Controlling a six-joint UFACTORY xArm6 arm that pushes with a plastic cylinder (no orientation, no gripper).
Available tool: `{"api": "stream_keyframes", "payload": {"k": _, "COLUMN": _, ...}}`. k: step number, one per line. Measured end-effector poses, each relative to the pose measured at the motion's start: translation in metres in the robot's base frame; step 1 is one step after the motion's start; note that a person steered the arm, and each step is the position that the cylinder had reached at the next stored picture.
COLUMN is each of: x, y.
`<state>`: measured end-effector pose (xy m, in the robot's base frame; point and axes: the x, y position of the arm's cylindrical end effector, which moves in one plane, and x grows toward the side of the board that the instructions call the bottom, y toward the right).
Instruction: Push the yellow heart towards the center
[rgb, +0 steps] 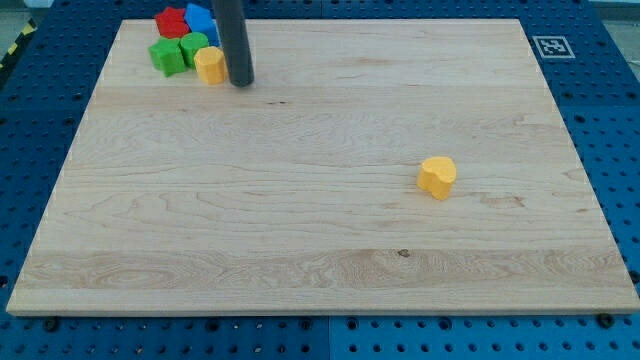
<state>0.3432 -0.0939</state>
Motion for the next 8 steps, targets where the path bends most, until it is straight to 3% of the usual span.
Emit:
{"api": "stream_keyframes", "payload": {"k": 2, "x": 0.175, "y": 0.102}}
{"api": "stream_keyframes", "payload": {"k": 3, "x": 0.222, "y": 0.197}}
{"api": "stream_keyframes", "payload": {"k": 4, "x": 0.213, "y": 0.292}}
{"api": "stream_keyframes", "payload": {"k": 5, "x": 0.207, "y": 0.304}}
{"api": "stream_keyframes", "payload": {"k": 8, "x": 0.145, "y": 0.211}}
